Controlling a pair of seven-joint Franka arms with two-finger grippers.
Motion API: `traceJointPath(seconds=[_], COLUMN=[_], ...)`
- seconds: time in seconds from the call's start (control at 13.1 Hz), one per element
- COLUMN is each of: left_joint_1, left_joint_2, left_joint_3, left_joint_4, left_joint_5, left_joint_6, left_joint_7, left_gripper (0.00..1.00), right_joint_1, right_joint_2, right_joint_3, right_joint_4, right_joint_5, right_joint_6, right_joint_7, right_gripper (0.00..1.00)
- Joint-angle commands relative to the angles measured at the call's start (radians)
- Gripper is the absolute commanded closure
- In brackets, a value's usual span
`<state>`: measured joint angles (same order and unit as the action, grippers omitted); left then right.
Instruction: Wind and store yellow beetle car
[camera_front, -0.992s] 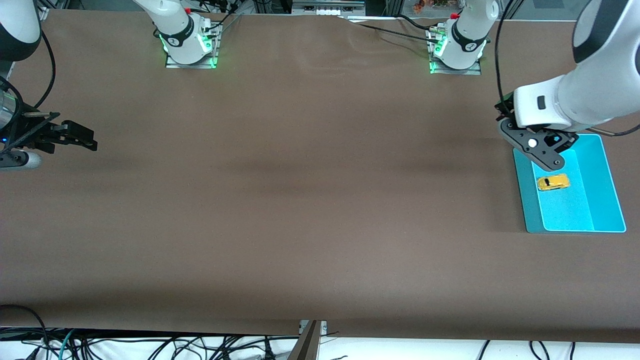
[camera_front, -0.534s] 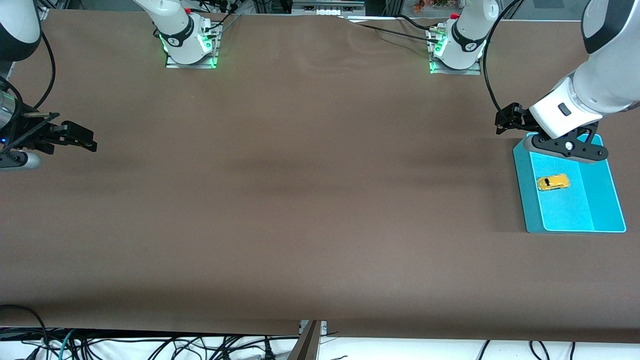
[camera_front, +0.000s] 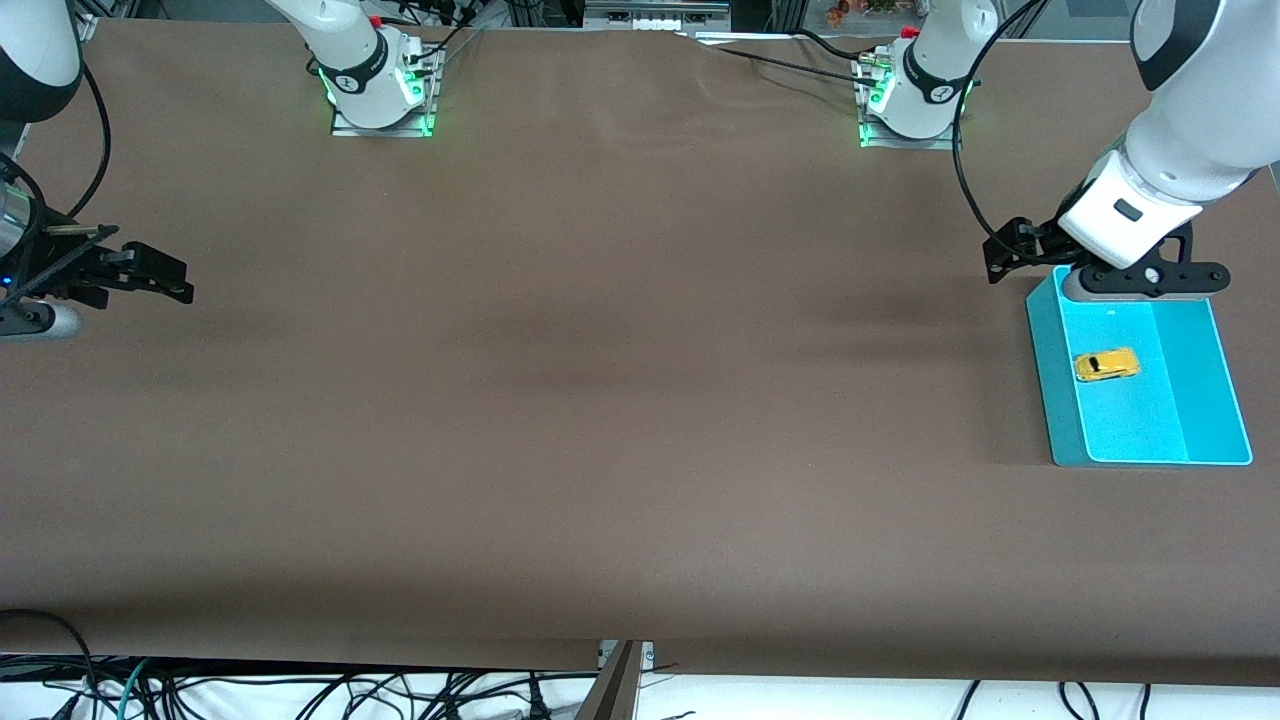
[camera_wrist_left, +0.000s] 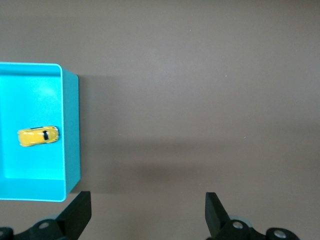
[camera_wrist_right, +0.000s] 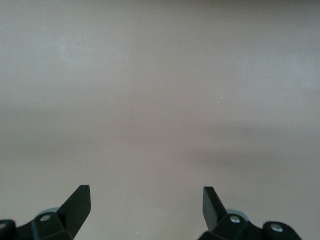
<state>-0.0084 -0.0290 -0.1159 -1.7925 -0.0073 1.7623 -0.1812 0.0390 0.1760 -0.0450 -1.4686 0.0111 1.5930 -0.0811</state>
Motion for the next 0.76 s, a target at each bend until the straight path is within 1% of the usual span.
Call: traceJointPath(seconds=[0.0,0.23,0.38,0.69], left_joint_1=[-0.045,-0.035,-0.022,-0.021], left_joint_2=[-0.074,-0.072,-0.071,-0.071], left_joint_3=[0.071,0.067,0.064,0.064], left_joint_4=[-0.096,-0.091,-0.087,-0.087], left_joint_5=[-0.034,-0.023,0.003,0.003], left_joint_6=[0.065,0.042,0.014,0.006], left_joint_7=[0.003,0.006,0.052,0.068], left_gripper=[0.0,0.0,0.0,0.0], right_joint_1=[-0.01,-0.01,-0.01,-0.01], right_joint_2=[-0.009,-0.009,-0.009,-0.009], right_joint_3=[0.007,0.007,0.007,0.007], right_joint_4=[-0.01,-0.01,-0.01,-0.01], right_joint_5=[-0.002,-0.002,-0.002,-0.002], right_joint_6=[0.009,0.009,0.009,0.01], right_joint_7=[0.0,0.0,0.001,0.001], right_gripper=[0.01,0.01,0.01,0.01])
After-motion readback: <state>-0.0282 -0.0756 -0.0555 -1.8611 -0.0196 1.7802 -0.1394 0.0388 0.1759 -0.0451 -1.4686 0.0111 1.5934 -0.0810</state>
